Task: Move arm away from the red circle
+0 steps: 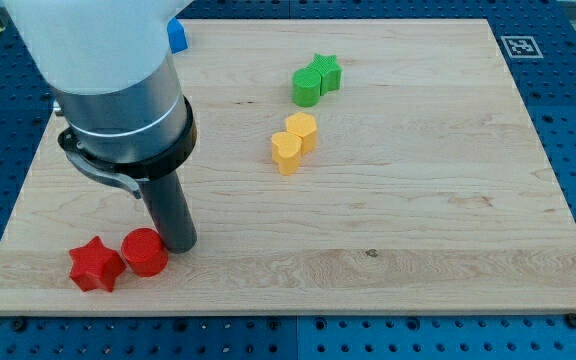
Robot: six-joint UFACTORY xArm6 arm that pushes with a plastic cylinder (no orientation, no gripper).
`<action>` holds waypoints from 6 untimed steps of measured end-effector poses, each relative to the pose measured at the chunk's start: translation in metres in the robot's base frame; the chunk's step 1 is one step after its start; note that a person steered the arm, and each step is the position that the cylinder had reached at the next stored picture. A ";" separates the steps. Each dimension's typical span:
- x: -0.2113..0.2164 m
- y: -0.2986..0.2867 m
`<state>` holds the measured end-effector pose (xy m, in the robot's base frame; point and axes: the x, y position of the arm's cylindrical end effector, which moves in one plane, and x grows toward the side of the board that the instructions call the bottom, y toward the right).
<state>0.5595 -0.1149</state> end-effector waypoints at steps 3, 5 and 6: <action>0.011 -0.007; 0.014 -0.021; 0.013 -0.026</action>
<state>0.5725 -0.1404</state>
